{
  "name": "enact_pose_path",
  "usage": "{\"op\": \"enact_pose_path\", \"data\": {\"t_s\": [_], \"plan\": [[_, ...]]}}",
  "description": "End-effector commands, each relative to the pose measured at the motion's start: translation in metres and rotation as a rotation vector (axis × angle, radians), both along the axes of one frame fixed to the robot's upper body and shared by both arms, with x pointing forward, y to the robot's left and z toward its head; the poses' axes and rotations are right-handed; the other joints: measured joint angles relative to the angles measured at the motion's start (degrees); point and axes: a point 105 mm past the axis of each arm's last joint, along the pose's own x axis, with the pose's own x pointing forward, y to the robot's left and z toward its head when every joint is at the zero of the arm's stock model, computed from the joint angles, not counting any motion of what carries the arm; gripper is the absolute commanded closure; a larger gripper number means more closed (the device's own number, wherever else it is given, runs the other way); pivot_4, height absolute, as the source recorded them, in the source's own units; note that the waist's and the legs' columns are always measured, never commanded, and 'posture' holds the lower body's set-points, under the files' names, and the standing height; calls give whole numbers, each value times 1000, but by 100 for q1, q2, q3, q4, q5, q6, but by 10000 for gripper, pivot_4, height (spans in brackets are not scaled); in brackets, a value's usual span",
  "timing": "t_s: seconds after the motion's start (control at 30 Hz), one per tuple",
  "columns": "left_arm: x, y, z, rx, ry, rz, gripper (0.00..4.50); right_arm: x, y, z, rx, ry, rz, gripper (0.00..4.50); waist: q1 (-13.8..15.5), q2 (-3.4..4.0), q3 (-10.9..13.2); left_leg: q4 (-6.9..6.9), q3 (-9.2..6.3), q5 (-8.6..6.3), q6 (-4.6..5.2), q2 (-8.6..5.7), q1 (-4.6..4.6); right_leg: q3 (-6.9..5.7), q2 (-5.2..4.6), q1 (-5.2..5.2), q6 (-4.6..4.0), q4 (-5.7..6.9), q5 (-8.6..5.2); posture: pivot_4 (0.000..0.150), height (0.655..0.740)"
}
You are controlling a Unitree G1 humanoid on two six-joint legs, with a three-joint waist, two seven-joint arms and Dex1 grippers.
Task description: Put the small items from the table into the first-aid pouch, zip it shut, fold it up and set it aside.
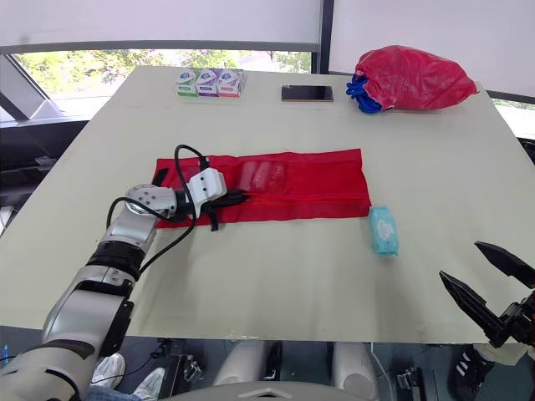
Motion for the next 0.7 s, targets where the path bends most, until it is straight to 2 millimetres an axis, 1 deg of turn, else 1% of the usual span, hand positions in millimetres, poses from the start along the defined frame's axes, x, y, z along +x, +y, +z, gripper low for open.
{"op": "enact_pose_path", "data": {"t_s": [0.03, 0.13, 0.3, 0.33, 0.4, 0.43, 0.53, 0.57, 0.6, 0.63, 0.7], "plan": [[-1, 19, 3, 32, -6, 42, 45000, -1, 3, 9, -31, -40, 25, 561, 6, 0, -1, 0, 0, 0, 0, 0, 0, 0, 0, 0, 0, -1, 0, 1500, 7400], [4, 23, 11, 23, -18, 66, 45000, -1, 7, 8, -31, -40, 41, 561, 19, 0, -1, 0, 0, 0, 0, 0, -1, -1, -1, 0, 0, -3, 0, 1500, 7400], [5, 22, 15, 22, -12, 63, 45000, 2, 15, 7, -31, -45, 77, 561, 17, 0, -1, 0, 0, 0, 0, -1, -2, -2, -1, 0, 0, -3, 0, 1500, 7400], [5, 21, 17, 14, -9, 58, 38756, 3, 15, 8, -32, -50, 78, 0, 17, 0, -1, 0, 0, 0, 0, -1, -2, -2, -1, 0, 0, -3, 0, 1500, 7400], [4, 17, 21, -7, 0, 39, 31796, 5, 15, 9, -35, -58, 76, 0, 25, 0, -1, 0, 1, 0, 0, -2, -2, -1, -1, 0, 0, -3, 1, 1500, 7400], [3, 15, 24, -18, 0, 29, 26127, 5, 15, 9, -36, -60, 77, 0, 35, 0, -1, 0, 0, 0, 0, -2, -3, -2, -1, 0, 1, -3, 0, 1500, 7400], [3, 10, 32, -36, -13, 6, 12133, 7, 17, 9, -38, -64, 81, 0, 68, 1, -1, 0, -1, 0, 0, -2, -4, -3, -1, 0, 0, -3, 0, 1500, 7400], [5, 7, 36, -28, -27, 1, 8683, 8, 18, 10, -38, -68, 86, 0, 79, 1, -1, 0, -1, 0, 0, -2, -5, -3, -1, 0, 0, -3, 0, 1500, 7400], [7, 4, 41, -30, -38, -4, 3372, 9, 19, 11, -37, -71, 91, 0, 94, 1, -1, 0, 0, 0, 0, -3, -6, -3, -1, 0, 0, -5, 1, 1500, 7400], [9, 0, 45, -38, -45, -14, 302, 9, 21, 11, -36, -73, 95, 0, 111, 1, -1, 1, 0, 0, 0, -3, -6, -3, -1, 0, 0, -4, 1, 1500, 7400], [8, -11, 50, -51, -46, -54, 302, 11, 25, 12, -35, -77, 113, 0, 146, 1, -1, 1, -1, 0, 0, -4, -7, -4, 0, 0, 0, -5, 1, 1500, 7400]]}}
